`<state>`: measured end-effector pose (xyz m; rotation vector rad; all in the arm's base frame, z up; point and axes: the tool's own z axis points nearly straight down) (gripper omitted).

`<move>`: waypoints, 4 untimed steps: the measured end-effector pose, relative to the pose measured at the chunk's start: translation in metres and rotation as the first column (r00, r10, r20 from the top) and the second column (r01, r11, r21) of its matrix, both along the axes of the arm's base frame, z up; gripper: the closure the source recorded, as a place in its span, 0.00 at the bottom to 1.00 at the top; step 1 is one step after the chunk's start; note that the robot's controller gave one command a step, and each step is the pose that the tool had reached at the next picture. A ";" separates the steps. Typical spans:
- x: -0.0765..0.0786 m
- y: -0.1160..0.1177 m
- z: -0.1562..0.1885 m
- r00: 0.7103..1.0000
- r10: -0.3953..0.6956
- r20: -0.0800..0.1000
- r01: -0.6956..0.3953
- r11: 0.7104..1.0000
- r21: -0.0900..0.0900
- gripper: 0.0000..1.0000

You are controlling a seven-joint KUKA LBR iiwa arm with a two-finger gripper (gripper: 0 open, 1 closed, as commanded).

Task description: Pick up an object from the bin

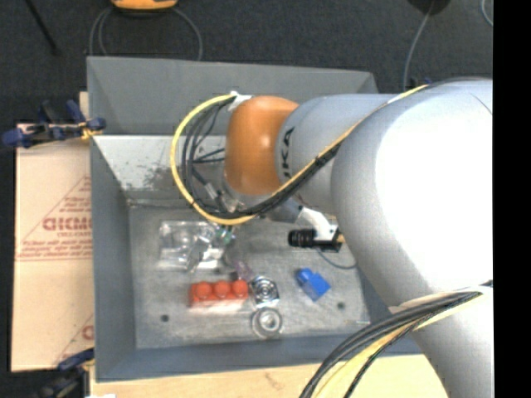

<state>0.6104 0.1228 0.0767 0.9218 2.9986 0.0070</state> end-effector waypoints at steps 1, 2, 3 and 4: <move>0.002 -0.001 0.002 1.000 -0.002 0.006 0.002 1.000 -0.001 1.00; 0.003 -0.001 0.008 1.000 -0.002 -0.003 0.002 1.000 -0.001 1.00; 0.003 -0.002 0.026 1.000 -0.002 -0.003 0.002 1.000 -0.001 1.00; 0.005 -0.002 0.106 1.000 0.002 0.001 -0.002 1.000 -0.001 1.00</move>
Offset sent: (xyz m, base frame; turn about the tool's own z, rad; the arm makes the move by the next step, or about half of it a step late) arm 0.0000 0.0000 0.0000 0.0000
